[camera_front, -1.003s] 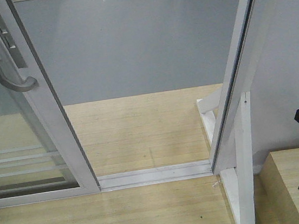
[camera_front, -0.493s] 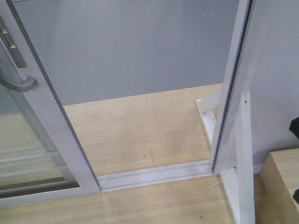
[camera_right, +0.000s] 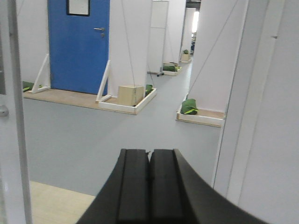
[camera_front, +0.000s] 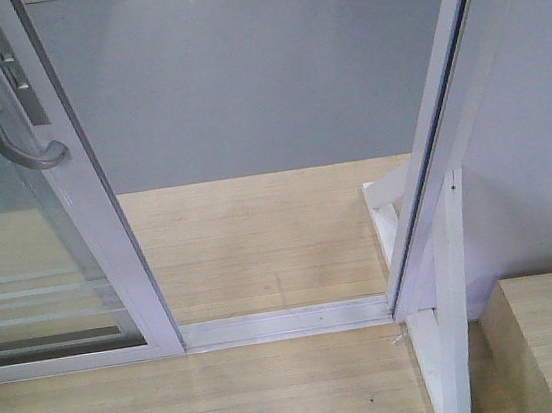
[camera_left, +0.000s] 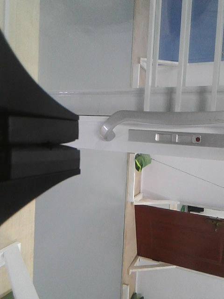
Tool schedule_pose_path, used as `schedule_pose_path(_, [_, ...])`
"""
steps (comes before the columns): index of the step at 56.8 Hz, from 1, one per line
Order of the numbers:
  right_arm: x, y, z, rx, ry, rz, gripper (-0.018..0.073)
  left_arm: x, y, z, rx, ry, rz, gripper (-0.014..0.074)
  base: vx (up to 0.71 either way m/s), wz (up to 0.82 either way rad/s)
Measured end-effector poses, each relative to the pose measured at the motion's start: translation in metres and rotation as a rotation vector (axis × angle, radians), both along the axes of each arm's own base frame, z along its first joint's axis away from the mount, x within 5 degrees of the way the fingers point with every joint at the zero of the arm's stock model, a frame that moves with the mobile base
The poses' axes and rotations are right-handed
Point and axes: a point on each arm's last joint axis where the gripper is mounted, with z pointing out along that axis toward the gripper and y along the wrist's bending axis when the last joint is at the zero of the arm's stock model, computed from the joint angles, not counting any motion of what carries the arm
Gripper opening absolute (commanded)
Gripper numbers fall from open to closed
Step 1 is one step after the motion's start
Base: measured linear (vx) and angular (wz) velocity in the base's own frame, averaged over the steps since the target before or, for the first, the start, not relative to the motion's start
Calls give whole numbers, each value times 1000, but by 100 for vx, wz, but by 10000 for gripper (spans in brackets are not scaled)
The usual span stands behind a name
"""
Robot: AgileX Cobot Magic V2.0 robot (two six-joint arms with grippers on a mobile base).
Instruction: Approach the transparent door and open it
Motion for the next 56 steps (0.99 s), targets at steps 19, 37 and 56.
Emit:
schedule_pose_path(19, [1, -4, -2, 9, 22, -68, -4, 0, 0, 0, 0, 0, 0, 0, 0, 0])
schedule_pose_path(37, [1, -4, -2, 9, 25, -68, -4, 0, 0, 0, 0, 0, 0, 0, 0, 0])
schedule_pose_path(56, [1, -4, -2, 9, 25, -68, -4, 0, 0, 0, 0, 0, 0, 0, 0, 0])
